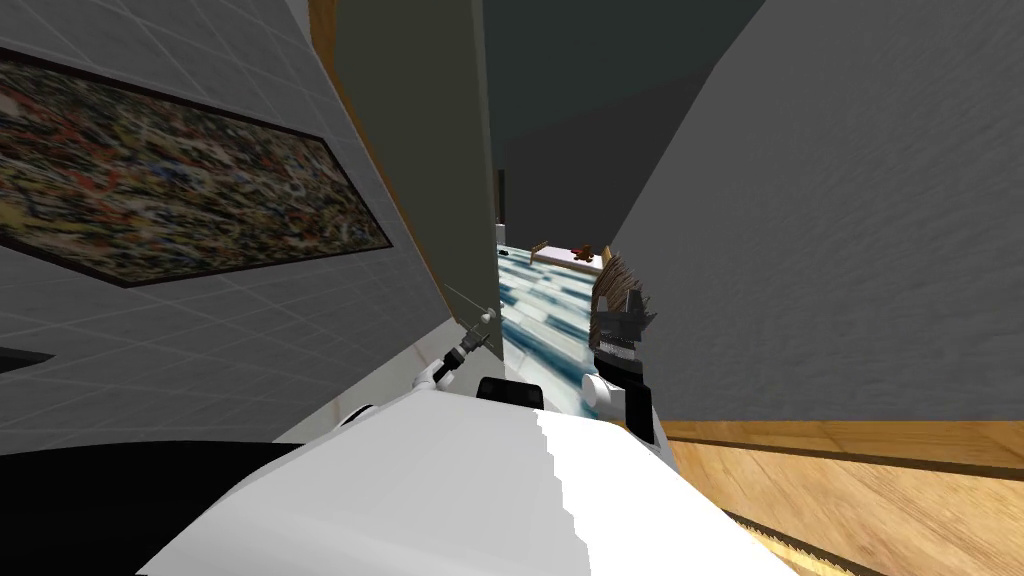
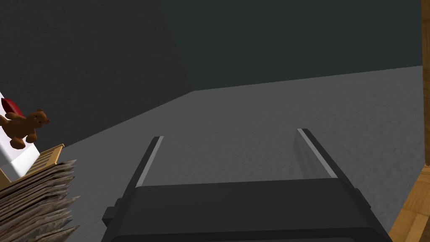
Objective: Pull the door open
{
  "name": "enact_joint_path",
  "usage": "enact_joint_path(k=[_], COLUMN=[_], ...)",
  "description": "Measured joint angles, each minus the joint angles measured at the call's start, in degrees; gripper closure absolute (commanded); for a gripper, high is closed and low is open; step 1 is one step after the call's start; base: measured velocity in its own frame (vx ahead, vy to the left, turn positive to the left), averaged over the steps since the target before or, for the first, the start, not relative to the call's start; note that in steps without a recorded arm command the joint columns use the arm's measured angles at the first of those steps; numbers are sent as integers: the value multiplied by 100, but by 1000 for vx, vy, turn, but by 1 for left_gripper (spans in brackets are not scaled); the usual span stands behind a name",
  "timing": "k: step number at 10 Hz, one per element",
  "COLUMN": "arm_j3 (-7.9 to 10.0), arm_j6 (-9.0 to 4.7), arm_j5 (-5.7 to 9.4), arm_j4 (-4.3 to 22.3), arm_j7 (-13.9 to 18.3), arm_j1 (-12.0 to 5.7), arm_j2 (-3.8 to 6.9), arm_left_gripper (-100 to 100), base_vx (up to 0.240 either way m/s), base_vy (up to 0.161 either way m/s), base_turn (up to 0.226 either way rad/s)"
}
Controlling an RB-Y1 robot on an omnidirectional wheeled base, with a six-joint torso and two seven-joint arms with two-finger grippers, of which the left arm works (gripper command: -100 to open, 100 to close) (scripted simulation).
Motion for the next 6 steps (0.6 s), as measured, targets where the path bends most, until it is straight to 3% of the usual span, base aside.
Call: enact_joint_path(k=[2, 6], arm_j3=[39, 114], arm_j6=[-159, -565], arm_j5=[-52, -182], arm_j4=[69, 207], arm_j7=[60, 191], arm_j1=[34, 164], arm_j2=[90, 276], arm_left_gripper=[-100, -100], base_vx=[118, 175], base_vy=[-111, -62], base_turn=[51, 92])
